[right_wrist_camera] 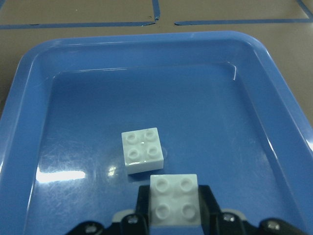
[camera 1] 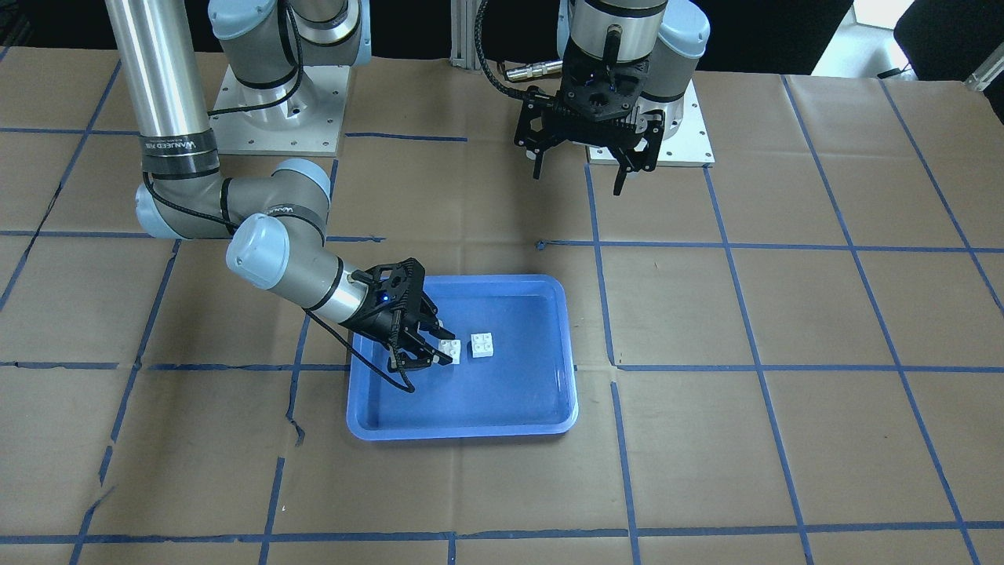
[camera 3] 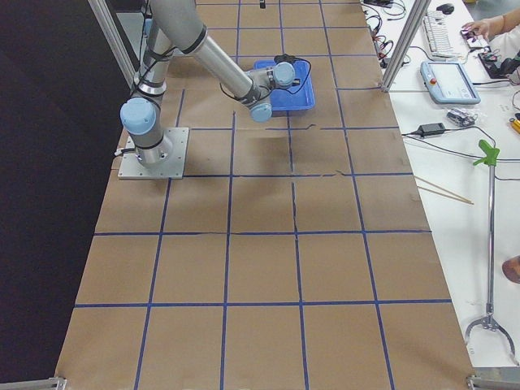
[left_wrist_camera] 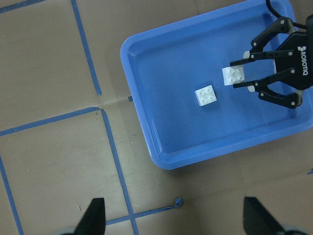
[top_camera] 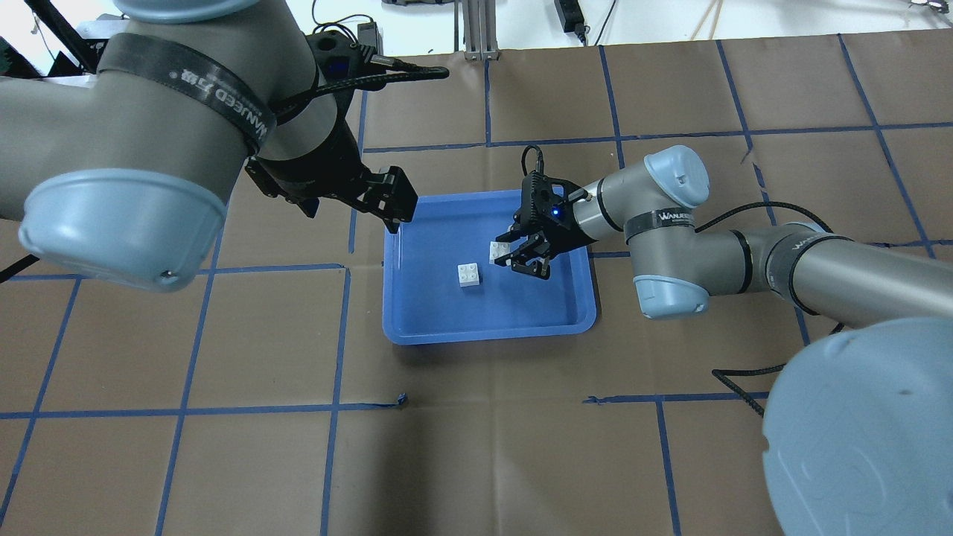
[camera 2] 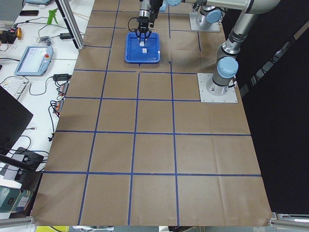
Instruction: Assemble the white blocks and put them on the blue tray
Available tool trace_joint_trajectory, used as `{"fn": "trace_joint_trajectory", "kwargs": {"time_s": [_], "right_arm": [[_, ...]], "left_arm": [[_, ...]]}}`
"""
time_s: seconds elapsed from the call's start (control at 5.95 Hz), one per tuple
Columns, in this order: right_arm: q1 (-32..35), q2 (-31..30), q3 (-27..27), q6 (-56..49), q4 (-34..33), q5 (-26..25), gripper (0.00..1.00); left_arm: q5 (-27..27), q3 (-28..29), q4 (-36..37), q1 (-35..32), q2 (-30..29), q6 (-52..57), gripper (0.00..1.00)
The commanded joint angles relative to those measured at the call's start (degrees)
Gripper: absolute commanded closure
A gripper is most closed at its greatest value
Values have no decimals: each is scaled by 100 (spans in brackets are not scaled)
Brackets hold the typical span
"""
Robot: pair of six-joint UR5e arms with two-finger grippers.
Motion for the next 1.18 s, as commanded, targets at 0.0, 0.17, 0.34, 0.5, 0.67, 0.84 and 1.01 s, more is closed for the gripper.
{"fn": "trace_joint_trajectory", "kwargs": {"time_s": [0.0, 0.17, 0.34, 0.5, 0.67, 0.84, 1.01], "right_arm": [[126, 63, 2, 26, -2, -10, 78], [135, 63, 28, 43, 6, -27, 78], [136, 55, 97, 44, 7, -36, 78], [144, 54, 124, 52, 7, -27, 78], [144, 54, 125, 70, 7, -10, 78], [162, 54, 125, 192, -2, -1, 78], [205, 54, 125, 210, -37, 16, 78]], "left_arm": [[-2, 29, -90, 3, 0, -3, 1], [-2, 29, -91, 3, 0, -12, 1], [-2, 29, -91, 3, 0, -12, 1], [7, 29, -91, 3, 0, -12, 1], [7, 29, -91, 3, 0, -12, 1], [-2, 29, -91, 3, 0, -12, 1], [-2, 38, -91, 3, 9, -12, 1]]}}
